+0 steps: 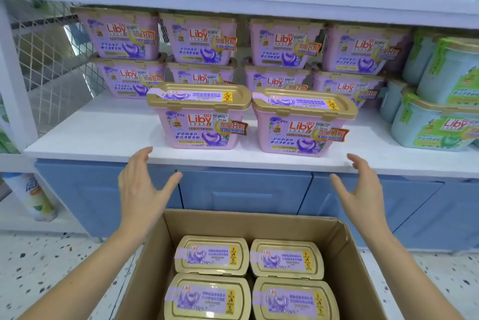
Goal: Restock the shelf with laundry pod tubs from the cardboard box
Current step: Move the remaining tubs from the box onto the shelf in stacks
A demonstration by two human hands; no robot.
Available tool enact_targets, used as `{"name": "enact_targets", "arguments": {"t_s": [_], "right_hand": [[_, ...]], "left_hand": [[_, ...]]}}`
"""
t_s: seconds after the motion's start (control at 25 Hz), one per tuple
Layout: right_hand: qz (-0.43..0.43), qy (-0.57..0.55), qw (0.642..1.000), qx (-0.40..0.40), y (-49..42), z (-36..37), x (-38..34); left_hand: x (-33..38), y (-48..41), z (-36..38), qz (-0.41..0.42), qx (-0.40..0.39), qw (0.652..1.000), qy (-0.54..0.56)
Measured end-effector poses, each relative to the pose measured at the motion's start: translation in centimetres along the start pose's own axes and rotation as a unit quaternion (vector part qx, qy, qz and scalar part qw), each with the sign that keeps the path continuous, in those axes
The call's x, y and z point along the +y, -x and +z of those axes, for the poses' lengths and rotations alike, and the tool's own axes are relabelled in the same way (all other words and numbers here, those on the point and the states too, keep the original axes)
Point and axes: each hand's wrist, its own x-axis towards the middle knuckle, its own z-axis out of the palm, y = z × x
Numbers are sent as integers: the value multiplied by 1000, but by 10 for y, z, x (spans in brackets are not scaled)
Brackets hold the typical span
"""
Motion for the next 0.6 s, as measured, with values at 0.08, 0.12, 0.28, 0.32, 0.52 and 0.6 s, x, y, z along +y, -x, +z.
{"name": "enact_targets", "arguments": {"t_s": [0.08,0.12,0.28,0.32,0.52,0.6], "right_hand": [[-28,60,997,-34,27,-4,19],[-25,76,995,-53,41,-5,28],[38,104,984,-141,95,3,64],[58,112,979,-162,106,6,72],[188,153,929,-281,146,25,117],[232,156,909,-308,159,34,129]], "left_hand": [[-13,32,-2,5,-47,999,0],[-19,48,-1,4,-76,997,1],[-44,103,12,-14,-185,982,-22],[-52,112,17,-23,-206,978,-32],[-84,147,40,-126,-315,939,-53],[-93,159,46,-150,-358,918,-77]]}}
